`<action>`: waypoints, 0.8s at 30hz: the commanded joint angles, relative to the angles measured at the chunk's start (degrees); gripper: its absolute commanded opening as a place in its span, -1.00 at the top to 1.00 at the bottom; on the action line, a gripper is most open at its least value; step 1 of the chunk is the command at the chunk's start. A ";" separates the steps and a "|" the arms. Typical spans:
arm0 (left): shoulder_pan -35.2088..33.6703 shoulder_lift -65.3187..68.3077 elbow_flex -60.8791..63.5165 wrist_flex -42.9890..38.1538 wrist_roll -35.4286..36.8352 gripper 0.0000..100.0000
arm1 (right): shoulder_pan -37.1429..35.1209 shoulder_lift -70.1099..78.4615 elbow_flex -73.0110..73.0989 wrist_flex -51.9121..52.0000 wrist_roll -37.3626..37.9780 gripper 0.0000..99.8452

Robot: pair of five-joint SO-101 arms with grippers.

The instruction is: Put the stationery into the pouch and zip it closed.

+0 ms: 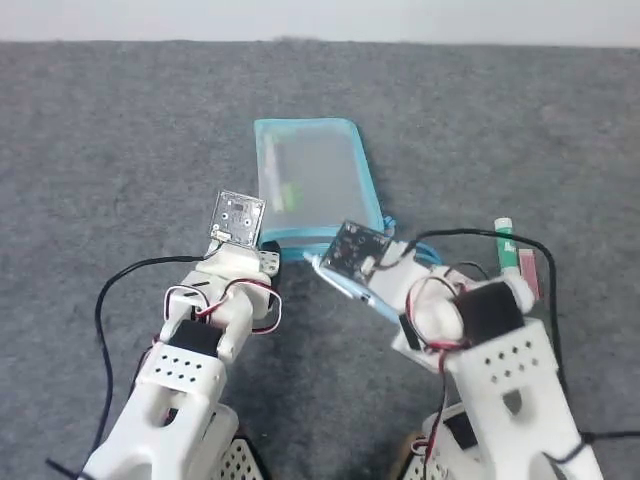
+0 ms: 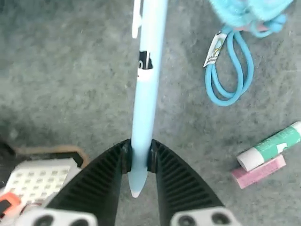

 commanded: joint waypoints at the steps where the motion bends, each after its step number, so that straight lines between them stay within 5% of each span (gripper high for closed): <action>1: -0.09 -0.44 -0.92 -1.32 -0.18 0.98 | -0.57 5.14 -0.62 -4.26 -3.78 0.99; 17: 0.53 -0.44 -0.92 -1.41 -0.26 0.98 | -0.66 33.71 -26.73 -4.97 -26.90 0.99; 24: 6.95 -0.09 -0.84 -1.32 -2.46 0.98 | -0.66 46.11 -42.81 -4.62 -35.16 0.98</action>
